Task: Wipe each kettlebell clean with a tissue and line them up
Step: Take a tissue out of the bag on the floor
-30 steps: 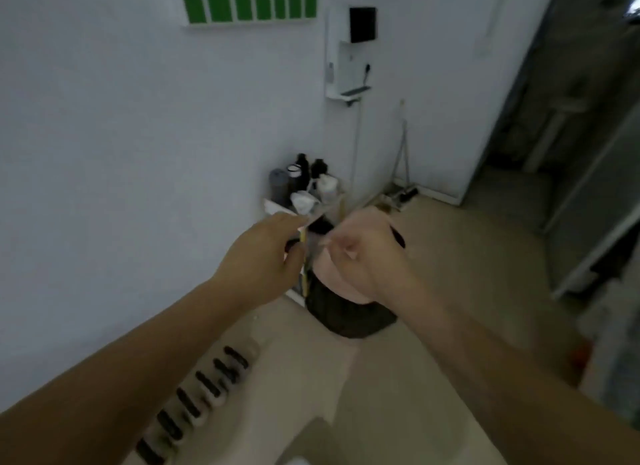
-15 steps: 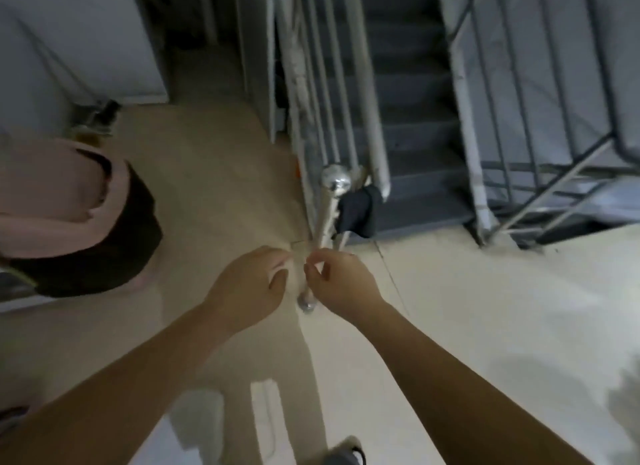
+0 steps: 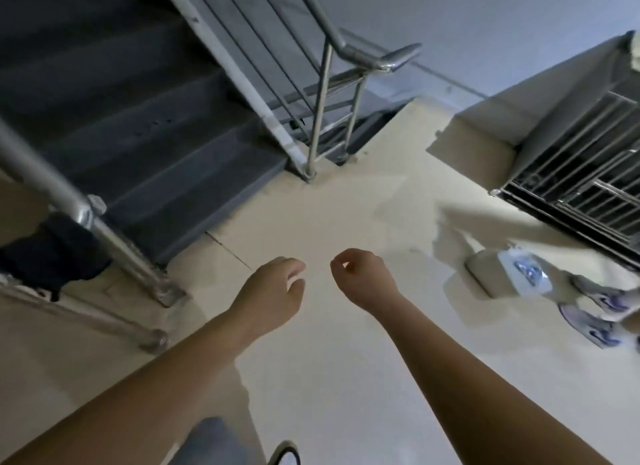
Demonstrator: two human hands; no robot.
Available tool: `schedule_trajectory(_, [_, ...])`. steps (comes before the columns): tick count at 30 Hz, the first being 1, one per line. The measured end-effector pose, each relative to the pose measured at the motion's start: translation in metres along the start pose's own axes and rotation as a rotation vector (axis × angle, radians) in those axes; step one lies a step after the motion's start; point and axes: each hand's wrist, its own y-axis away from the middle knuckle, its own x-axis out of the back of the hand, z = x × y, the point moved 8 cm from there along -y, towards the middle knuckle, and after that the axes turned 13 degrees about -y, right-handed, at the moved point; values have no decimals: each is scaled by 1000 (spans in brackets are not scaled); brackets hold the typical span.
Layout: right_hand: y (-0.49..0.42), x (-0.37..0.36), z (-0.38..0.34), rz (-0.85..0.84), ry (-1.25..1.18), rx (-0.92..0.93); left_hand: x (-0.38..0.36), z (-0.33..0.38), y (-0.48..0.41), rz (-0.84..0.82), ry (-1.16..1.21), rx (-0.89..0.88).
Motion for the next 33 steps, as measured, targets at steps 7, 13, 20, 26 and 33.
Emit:
schedule_trajectory(7, [-97, 81, 72, 67, -73, -134, -43, 57, -155, -111, -99, -114])
schedule_trajectory(13, [-189, 177, 128, 214, -119, -219, -99, 128, -288, -243, -137, -188])
schedule_trajectory(20, [-251, 319, 239, 351, -174, -308, -190, 277, -393, -373, -129, -262])
schedule_trajectory(26, [-308, 438, 373, 399, -147, -368, -306, 404, -482, -446, -81, -296])
schedule_trajectory(33, [-399, 527, 527, 426, -246, -519, -438, 500, -594, -511, -130, -336])
